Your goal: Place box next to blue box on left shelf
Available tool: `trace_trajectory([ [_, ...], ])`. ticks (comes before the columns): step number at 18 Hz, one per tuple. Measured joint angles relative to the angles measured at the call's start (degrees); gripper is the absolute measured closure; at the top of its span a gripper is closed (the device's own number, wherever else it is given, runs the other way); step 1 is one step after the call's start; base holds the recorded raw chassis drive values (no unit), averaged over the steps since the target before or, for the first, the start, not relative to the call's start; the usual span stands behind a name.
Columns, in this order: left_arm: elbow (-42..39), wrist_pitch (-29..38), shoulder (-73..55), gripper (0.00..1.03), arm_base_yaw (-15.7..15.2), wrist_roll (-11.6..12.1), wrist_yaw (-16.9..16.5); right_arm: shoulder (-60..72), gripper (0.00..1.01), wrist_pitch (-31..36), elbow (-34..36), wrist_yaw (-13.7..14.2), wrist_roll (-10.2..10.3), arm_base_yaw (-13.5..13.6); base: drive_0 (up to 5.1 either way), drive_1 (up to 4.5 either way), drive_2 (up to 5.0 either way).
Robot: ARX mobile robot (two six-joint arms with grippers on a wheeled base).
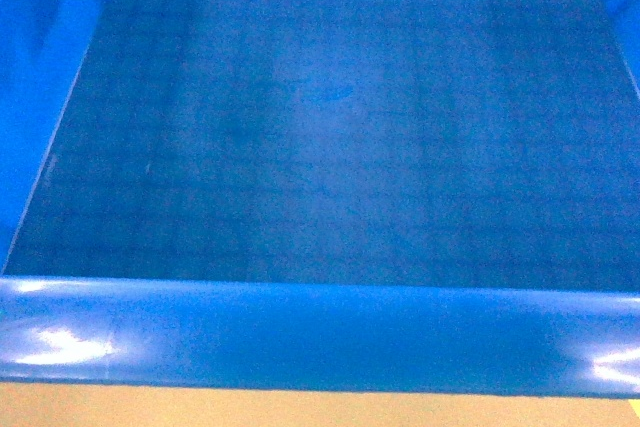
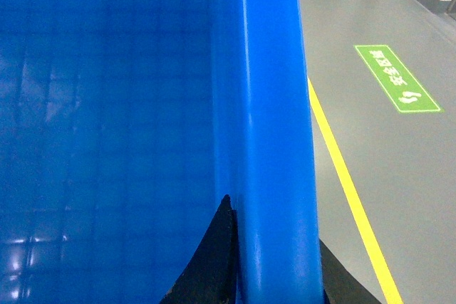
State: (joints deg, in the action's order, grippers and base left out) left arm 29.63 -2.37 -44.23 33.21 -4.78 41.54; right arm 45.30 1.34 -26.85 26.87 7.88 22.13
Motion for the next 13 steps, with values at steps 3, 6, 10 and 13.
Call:
trace_trajectory([
  [3, 0.0, -0.17, 0.07, 0.91, 0.02, 0.04, 0.02, 0.0, 0.9, -0.04, 0.02, 0.02, 0.0, 0.0, 0.0, 4.11, -4.1],
  [6, 0.0, -0.2, 0.02, 0.91, 0.02, -0.02, 0.02, -0.02, 0.9, -0.02, 0.02, -0.02, -0.02, 0.0, 0.0, 4.14, -4.1],
  [10, 0.0, -0.15, 0.0, 0.91, 0.02, -0.04, 0.0, -0.02, 0.9, -0.02, 0.02, 0.0, -0.02, 0.0, 0.1, 4.22, -4.1],
  [13, 0.0, -0.22, 0.02, 0.91, 0.02, -0.02, 0.0, -0.02, 0.9, -0.07, 0.02, 0.0, -0.04, 0.0, 0.1, 4.23, -4.0],
])
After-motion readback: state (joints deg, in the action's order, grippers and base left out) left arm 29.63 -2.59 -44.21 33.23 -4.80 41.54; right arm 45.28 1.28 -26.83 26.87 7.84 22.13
